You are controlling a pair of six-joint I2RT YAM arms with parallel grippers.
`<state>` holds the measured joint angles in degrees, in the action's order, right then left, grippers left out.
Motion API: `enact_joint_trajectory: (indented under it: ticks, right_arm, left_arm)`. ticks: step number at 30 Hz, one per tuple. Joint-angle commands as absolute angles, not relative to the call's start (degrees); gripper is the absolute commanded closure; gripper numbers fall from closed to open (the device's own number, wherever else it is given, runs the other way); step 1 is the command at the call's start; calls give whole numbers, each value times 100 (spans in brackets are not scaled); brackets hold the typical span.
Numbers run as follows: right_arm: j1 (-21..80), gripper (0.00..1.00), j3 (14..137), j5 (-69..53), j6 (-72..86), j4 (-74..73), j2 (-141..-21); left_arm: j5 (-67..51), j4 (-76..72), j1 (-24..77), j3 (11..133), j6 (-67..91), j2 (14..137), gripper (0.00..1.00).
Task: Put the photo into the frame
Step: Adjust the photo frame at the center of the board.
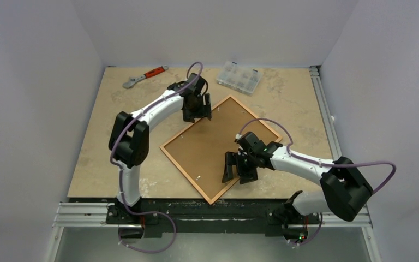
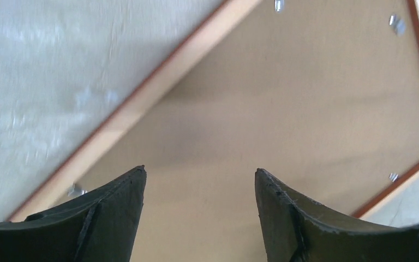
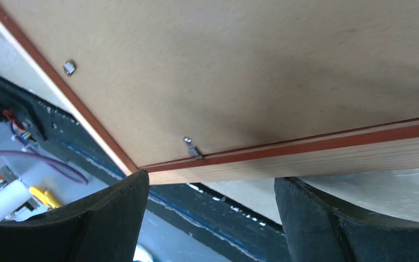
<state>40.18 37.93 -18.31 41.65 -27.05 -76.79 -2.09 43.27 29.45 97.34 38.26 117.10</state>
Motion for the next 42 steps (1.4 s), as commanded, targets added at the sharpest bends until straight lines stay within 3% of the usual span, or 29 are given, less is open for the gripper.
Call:
enact_joint_trajectory:
  ticks: [1,10,17,23,31,35,42]
  right_arm:
    - [4315,17,3914,-2003,4608,-2479,-7464]
    - [4385,16,4460,-2062,4164,-2866,-6847]
    - [4368,16,4685,-1979,4132,-2995,-6931]
    - [4095,16,4628,-1879,4144,-3006,-6887]
    - [2682,17,4628,-2358,3509,-3243,-6903]
    - [2039,17,4857,-2312,3046,-3626,-6969]
    - [1147,17,5033,-1993,2635,-3896,-7084]
  left_arm:
    - [412,4702,3091,8751,3725,10295,29]
    - [355,4061,3111,5133,5177,7364,31]
    - [107,2664,3215,3577,6093,7039,34]
    - [26,2257,3218,3692,6015,7761,43]
    - [432,3035,3172,4549,5149,8237,83]
    - [656,3521,3019,5422,4216,8702,98]
    - [-105,3313,2497,6264,2722,9463,100]
